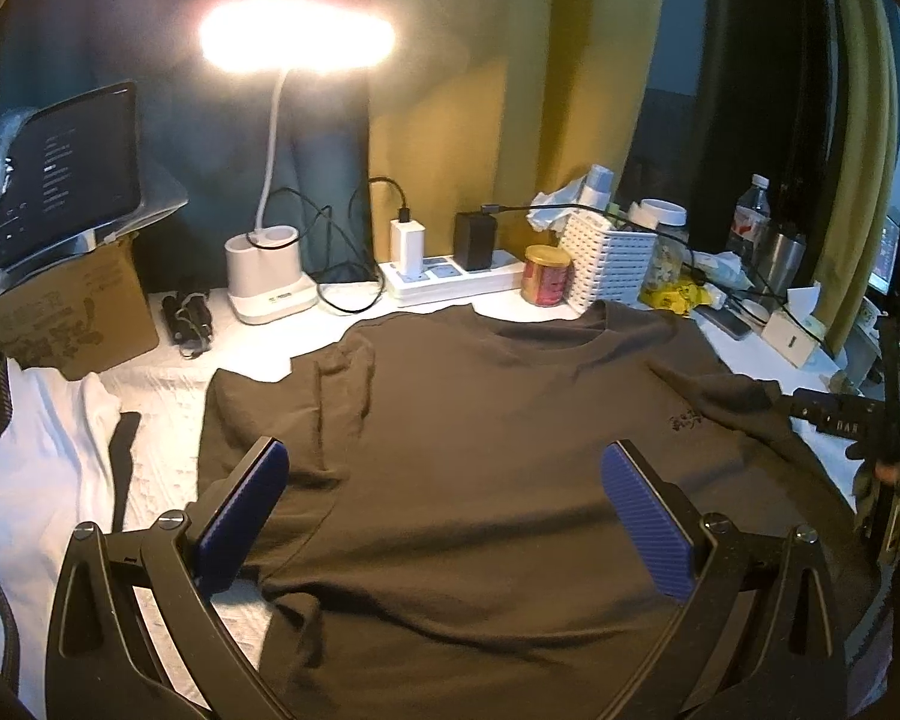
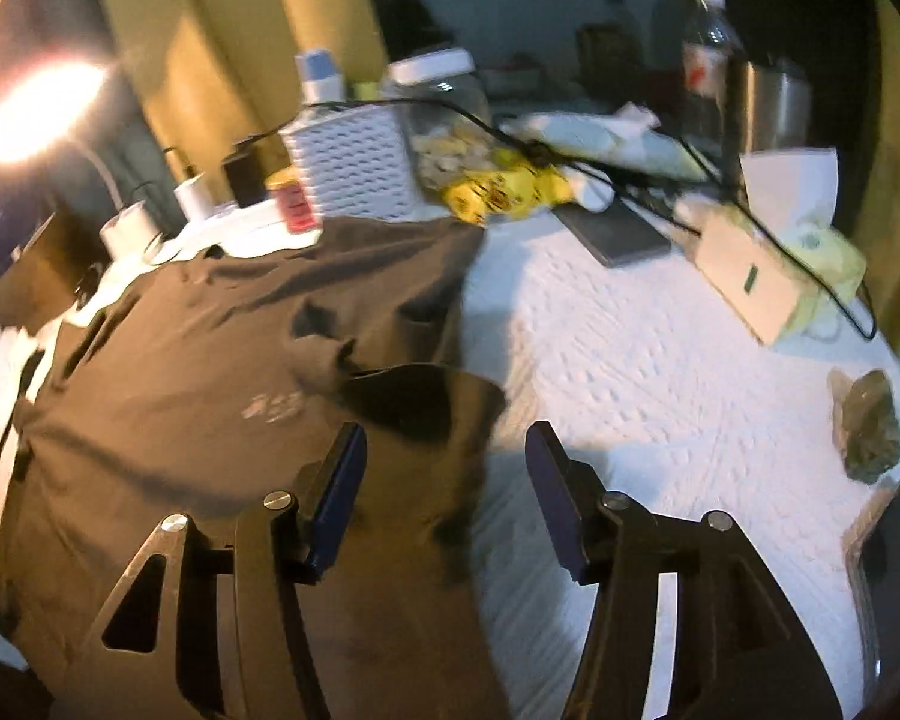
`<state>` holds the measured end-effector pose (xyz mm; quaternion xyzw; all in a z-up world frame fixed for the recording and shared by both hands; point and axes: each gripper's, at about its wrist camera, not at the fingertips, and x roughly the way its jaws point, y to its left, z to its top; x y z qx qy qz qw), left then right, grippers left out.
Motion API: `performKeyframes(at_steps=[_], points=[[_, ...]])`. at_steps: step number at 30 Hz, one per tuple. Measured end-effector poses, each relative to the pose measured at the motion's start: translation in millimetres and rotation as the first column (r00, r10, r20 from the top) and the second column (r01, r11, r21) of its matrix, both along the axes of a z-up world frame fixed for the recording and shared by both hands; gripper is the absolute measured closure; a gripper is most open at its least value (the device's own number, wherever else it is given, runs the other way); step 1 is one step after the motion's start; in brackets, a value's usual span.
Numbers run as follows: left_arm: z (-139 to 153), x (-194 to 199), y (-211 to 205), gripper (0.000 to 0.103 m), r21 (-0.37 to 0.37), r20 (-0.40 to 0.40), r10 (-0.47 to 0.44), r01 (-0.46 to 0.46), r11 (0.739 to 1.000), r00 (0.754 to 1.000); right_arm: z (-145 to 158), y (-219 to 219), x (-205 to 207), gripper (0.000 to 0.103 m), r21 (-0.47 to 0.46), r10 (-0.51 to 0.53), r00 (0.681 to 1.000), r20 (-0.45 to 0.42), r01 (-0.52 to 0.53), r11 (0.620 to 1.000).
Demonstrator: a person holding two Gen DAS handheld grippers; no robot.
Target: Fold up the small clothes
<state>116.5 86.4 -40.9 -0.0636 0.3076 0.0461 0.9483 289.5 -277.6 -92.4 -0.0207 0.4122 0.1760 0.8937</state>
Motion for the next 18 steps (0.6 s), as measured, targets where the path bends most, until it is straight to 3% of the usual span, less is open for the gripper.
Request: performKeyframes(at_steps=[5,8,14,18], points=[[-4.1,1.4,8.0,0.001,0.013,-0.014,0.035,-0.035,0.999,0.999,-14.2,3.3,19.2,0.047,0.027,0.049,0.997,-0.057,-0.048,0.998],[-5.2,3.1,7.4,0.001,0.016,-0.019,0.036,-0.035,0.999,0.999,-15.1,14.7,17.7,0.097,0.006,0.096,0.995,-0.038,-0.096,0.995],[-5.0,4.8,4.1,0.001,0.016,-0.015,0.016,-0.016,1.000,1.000,0.8,46.6,-20.7,0.097,-0.057,0.280,0.958,0.052,-0.277,0.959],[-6.7,4.9,2.5,0.001,0.003,-0.015,0.004,-0.004,1.000,1.000,-16.8,68.5,-49.4,0.097,-0.147,0.379,0.925,-0.014,-0.377,0.915]])
